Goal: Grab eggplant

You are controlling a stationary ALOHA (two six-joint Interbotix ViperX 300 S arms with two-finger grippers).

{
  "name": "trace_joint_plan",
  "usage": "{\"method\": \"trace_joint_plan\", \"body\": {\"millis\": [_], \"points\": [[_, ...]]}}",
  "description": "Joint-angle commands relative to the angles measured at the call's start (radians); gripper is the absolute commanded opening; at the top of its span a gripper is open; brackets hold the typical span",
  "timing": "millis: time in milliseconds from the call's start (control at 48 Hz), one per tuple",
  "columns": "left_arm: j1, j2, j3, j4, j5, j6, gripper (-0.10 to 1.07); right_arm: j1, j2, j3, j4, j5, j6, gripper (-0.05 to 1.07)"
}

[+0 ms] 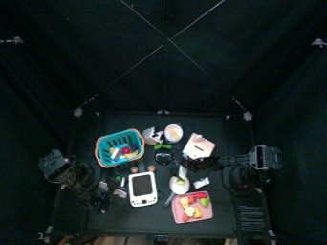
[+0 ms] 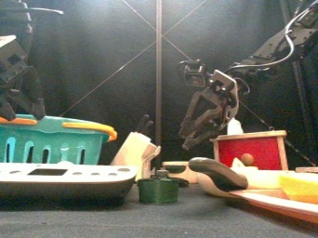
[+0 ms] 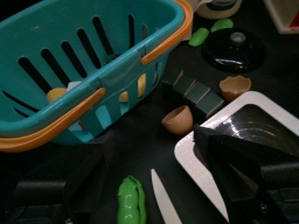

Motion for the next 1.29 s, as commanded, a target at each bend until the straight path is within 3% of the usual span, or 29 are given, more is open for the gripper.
{"method": "trace_joint_plan", "body": {"millis": [0,104,250,500,667,771,938,1083,1271], "points": [[0.017,-0.074,-0.025,0.028,-0.015,0.014,1.03,0.000,-0.017,-0.020,0.000,-0.003,-0.002,0.97],[0.063,-0.195,-0.048,0.092,-0.018,0.077,1.03,-0.003,-0.017,-0.025,0.000,-0.003,-0.002,0.97],[0.170,-0.342,-0.058,0.103,0.011,0.206,1.03,-0.005,-0.017,-0.025,-0.002,-0.003,-0.002,0.97],[0.497,-0.526,-0.018,0.061,0.230,0.417,1.03,-0.005,-0.017,-0.006,-0.008,0.028,0.000,0.97],[0.735,-0.603,0.083,0.029,0.465,0.453,1.03,0.005,-0.037,-0.005,-0.011,0.060,-0.002,0.97],[0.879,-0.629,0.149,-0.003,0.680,0.451,1.03,0.009,-0.040,-0.012,-0.026,0.060,-0.002,0.97],[1.062,-0.607,0.206,-0.029,0.923,0.453,1.03,0.017,-0.040,-0.017,-0.041,0.061,0.000,0.97],[1.135,-0.568,0.219,-0.029,1.002,0.453,1.03,0.020,-0.043,-0.017,-0.046,0.063,-0.002,0.97],[1.164,-0.466,0.212,-0.028,1.034,0.454,1.03,0.020,-0.044,-0.035,-0.069,0.064,-0.002,0.97]]}}
